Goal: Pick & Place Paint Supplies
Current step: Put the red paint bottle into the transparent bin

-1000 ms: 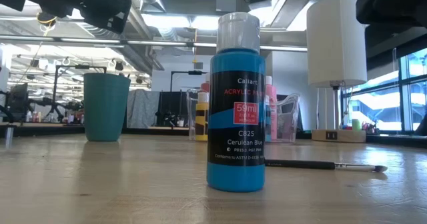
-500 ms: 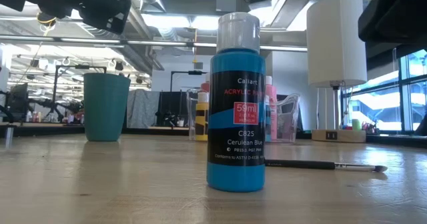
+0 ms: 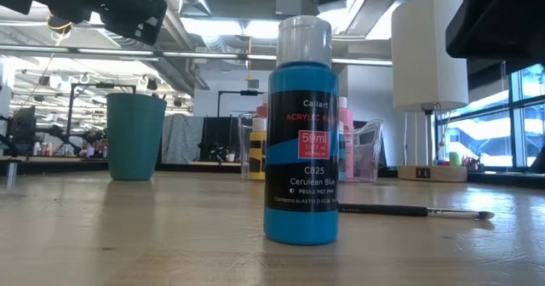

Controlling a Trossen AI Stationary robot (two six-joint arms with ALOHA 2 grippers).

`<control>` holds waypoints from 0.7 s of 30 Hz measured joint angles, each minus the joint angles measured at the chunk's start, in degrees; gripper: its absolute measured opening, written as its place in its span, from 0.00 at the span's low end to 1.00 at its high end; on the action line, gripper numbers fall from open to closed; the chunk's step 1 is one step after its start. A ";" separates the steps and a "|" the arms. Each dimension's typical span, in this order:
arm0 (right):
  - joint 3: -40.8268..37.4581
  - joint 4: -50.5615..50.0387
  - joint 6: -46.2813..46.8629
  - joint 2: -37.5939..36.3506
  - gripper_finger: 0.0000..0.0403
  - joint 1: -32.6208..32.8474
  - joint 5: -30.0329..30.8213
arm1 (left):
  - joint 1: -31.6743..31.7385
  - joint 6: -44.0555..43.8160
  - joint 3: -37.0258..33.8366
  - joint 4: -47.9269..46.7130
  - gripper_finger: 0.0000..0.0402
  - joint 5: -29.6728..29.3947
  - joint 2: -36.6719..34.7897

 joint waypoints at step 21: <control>0.00 0.87 0.17 0.00 0.36 -0.32 -2.03 | 0.00 0.00 0.00 -0.04 0.45 2.87 0.00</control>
